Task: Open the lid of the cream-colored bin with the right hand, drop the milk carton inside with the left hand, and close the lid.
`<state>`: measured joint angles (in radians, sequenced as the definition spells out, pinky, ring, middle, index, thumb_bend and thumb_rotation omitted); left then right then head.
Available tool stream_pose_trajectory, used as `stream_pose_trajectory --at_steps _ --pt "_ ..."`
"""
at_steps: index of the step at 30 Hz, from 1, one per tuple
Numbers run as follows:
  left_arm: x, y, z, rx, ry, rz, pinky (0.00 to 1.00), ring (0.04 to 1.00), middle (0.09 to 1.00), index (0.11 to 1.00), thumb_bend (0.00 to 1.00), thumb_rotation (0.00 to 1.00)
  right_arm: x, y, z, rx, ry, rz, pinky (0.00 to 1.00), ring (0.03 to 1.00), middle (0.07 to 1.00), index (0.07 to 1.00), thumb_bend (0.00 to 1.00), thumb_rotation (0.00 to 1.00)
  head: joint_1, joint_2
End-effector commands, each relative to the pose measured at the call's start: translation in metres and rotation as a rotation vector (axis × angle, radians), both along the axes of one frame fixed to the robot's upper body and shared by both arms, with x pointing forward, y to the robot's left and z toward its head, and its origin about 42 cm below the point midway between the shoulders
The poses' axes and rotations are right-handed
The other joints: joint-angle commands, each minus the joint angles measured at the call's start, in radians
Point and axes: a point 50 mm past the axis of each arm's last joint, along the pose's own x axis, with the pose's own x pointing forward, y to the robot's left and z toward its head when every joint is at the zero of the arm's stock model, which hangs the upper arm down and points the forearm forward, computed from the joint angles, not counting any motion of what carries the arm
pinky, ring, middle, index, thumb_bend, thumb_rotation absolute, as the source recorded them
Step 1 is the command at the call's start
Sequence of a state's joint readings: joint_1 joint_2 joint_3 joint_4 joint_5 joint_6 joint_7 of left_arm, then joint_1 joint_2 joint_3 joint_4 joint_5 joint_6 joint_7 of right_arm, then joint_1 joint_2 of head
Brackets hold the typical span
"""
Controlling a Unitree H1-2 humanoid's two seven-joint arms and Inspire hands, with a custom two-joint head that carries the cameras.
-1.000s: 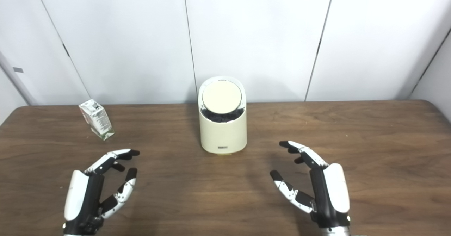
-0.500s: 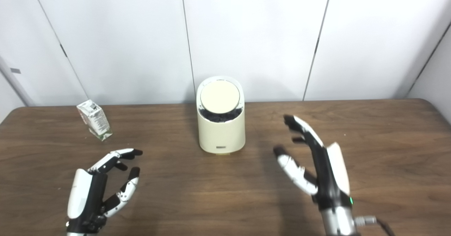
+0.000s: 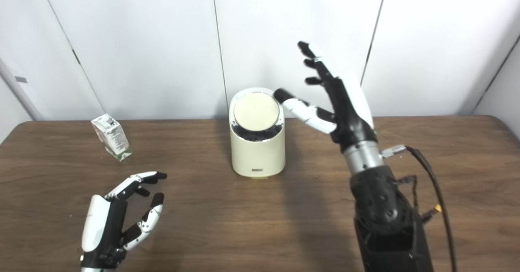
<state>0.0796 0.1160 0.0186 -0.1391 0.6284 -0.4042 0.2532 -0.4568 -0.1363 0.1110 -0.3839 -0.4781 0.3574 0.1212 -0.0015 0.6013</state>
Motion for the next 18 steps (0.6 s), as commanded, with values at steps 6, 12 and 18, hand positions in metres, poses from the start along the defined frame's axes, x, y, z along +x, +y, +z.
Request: stream_pose_trajectory --at_steps 6,12,18 --pt "0.008 -0.005 0.006 -0.022 -0.054 -0.007 0.55 0.682 0.709 0.702 0.21 0.42 0.037 0.023 0.019 -0.142 -0.052 -0.040 0.73 0.860 0.973 0.942 0.69 0.57 0.004 -0.013" --pt "0.009 -0.006 0.004 -0.029 -0.062 -0.017 0.54 0.676 0.706 0.699 0.20 0.42 0.057 0.031 0.011 -0.167 -0.018 -0.064 0.68 0.826 0.964 0.944 0.72 0.40 0.007 -0.017" --pt "0.009 -0.007 0.004 -0.033 -0.067 -0.022 0.54 0.673 0.706 0.697 0.20 0.38 0.070 0.038 -0.003 -0.196 0.035 -0.082 0.68 0.837 0.980 0.955 0.72 0.33 0.007 -0.019"
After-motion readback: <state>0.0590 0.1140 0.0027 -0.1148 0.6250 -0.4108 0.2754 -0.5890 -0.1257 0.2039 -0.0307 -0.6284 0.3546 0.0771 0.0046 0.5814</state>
